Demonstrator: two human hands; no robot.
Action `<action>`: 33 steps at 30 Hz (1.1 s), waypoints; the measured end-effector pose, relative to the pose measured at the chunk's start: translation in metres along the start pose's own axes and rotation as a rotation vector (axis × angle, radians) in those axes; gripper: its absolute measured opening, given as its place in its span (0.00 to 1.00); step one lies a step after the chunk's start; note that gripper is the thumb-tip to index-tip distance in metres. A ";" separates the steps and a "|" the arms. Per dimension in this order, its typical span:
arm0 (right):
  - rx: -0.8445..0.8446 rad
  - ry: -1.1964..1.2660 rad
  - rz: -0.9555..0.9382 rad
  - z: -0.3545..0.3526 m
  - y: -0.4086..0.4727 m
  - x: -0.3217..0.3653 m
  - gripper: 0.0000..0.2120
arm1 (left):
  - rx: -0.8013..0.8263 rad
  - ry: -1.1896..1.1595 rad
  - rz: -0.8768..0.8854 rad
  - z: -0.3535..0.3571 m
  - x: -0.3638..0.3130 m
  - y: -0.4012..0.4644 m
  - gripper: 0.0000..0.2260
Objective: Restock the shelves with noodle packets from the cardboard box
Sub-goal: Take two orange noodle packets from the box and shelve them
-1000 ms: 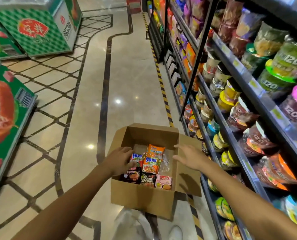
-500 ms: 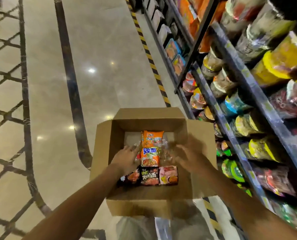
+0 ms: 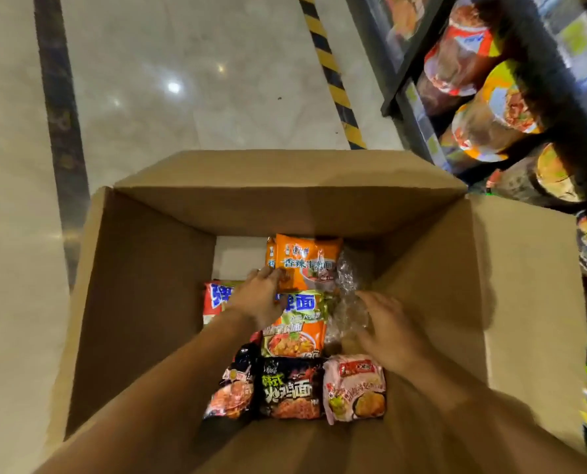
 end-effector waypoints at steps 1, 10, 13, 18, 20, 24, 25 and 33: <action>-0.004 0.002 -0.010 0.013 0.015 -0.004 0.27 | -0.019 -0.047 -0.026 0.013 0.006 0.018 0.27; 0.027 -0.039 0.023 0.111 0.075 -0.024 0.30 | -0.253 -0.342 -0.332 0.090 0.036 0.109 0.34; -0.002 0.078 0.154 0.128 0.081 -0.021 0.26 | -0.347 -0.479 -0.490 0.095 0.037 0.125 0.34; -0.019 0.270 0.294 0.139 0.082 -0.019 0.23 | -0.424 -0.631 -0.526 0.088 0.031 0.129 0.25; -0.013 0.322 0.349 0.137 0.083 -0.018 0.25 | -0.422 -0.710 -0.502 0.084 0.031 0.129 0.12; -0.017 0.344 0.388 0.127 0.089 -0.013 0.24 | -0.526 -0.833 -0.442 0.077 0.036 0.117 0.17; -0.016 0.354 0.379 0.124 0.093 -0.011 0.24 | -0.577 -0.823 -0.425 0.075 0.039 0.111 0.17; 0.044 0.578 0.377 0.100 0.138 0.013 0.22 | -0.602 -1.072 -0.435 0.060 0.063 0.052 0.09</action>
Point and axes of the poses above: each hand's wrist, its own y-axis towards the middle knuckle, its own z-axis out of the palm, x = y × z, the point moved 1 cm from there along y, towards the middle knuckle, and after that the axes turned 9 degrees about z, right-handed, at the moved point
